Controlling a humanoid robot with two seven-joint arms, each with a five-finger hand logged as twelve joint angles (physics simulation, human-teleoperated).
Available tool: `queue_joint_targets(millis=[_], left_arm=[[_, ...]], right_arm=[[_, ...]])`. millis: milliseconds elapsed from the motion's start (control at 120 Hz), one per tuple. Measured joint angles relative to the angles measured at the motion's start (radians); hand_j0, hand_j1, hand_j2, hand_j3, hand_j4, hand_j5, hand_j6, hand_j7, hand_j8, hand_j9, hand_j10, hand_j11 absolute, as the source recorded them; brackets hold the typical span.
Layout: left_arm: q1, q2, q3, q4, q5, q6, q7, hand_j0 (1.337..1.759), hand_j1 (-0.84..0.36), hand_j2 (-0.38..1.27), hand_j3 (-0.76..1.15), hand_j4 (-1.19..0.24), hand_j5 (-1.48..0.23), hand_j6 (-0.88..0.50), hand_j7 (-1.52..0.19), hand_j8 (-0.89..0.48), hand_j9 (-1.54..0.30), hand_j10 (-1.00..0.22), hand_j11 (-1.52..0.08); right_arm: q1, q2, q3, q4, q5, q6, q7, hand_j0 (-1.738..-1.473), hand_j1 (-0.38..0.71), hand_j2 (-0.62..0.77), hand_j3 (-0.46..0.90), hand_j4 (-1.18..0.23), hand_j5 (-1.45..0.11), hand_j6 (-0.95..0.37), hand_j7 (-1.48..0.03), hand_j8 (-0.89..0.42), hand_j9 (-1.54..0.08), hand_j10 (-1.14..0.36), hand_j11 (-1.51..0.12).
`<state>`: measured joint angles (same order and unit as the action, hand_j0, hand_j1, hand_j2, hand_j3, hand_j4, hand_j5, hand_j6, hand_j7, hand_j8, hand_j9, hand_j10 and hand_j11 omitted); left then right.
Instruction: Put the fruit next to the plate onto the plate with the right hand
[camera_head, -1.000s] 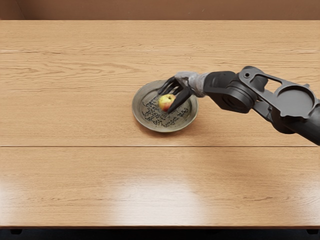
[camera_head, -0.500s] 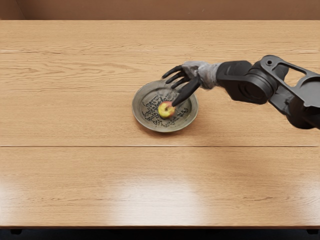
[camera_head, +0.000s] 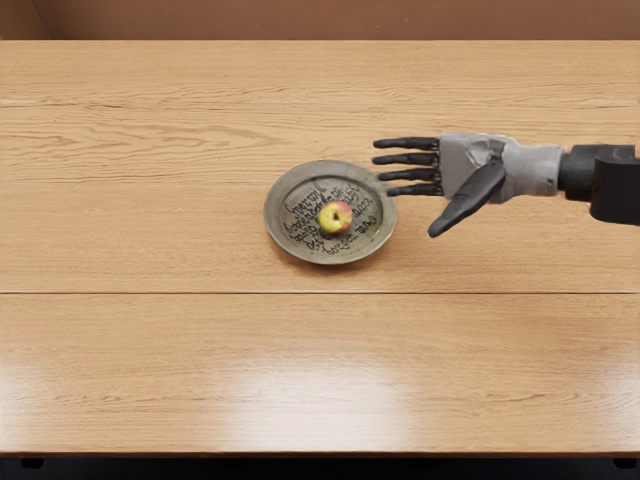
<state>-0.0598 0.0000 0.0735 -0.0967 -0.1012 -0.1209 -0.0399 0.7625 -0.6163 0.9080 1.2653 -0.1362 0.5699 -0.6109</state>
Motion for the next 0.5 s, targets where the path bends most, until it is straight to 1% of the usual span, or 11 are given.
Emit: queue_joint_targets(millis=[92, 225, 350, 500], left_arm=[[0.0, 0.0, 0.0, 0.0, 0.0, 0.0, 0.0, 1.658, 0.07, 0.05, 0.0, -0.23, -0.3, -0.23, -0.3, -0.23, -0.3, -0.23, -0.3], [0.0, 0.0, 0.0, 0.0, 0.0, 0.0, 0.0, 1.658, 0.07, 0.05, 0.0, -0.23, -0.3, -0.23, -0.3, -0.23, -0.3, -0.23, -0.3], [0.0, 0.0, 0.0, 0.0, 0.0, 0.0, 0.0, 1.658, 0.07, 0.05, 0.0, -0.23, -0.3, -0.23, -0.3, -0.23, -0.3, -0.23, -0.3], [0.0, 0.0, 0.0, 0.0, 0.0, 0.0, 0.0, 1.658, 0.07, 0.05, 0.0, -0.23, -0.3, -0.23, -0.3, -0.23, -0.3, -0.23, -0.3]], right_arm=[[-0.096, -0.04, 0.094, -0.001, 0.066, 0.024, 0.0, -1.658, -0.27, -0.01, 0.0, -0.06, -0.08, -0.06, -0.08, -0.06, -0.08, -0.06, -0.08], [-0.178, -0.116, 0.143, -0.003, 0.174, 0.036, 0.0, -1.658, -0.28, -0.01, 0.0, -0.05, -0.07, -0.05, -0.07, -0.05, -0.07, -0.05, -0.07], [-0.227, -0.159, 0.153, -0.003, 0.235, 0.04, 0.0, -1.658, -0.29, -0.01, 0.0, -0.05, -0.06, -0.05, -0.06, -0.05, -0.06, -0.05, -0.06], [-0.25, -0.168, 0.15, 0.009, 0.255, 0.041, 0.0, -1.658, -0.3, -0.01, 0.0, -0.04, -0.06, -0.04, -0.06, -0.04, -0.06, -0.04, -0.06]])
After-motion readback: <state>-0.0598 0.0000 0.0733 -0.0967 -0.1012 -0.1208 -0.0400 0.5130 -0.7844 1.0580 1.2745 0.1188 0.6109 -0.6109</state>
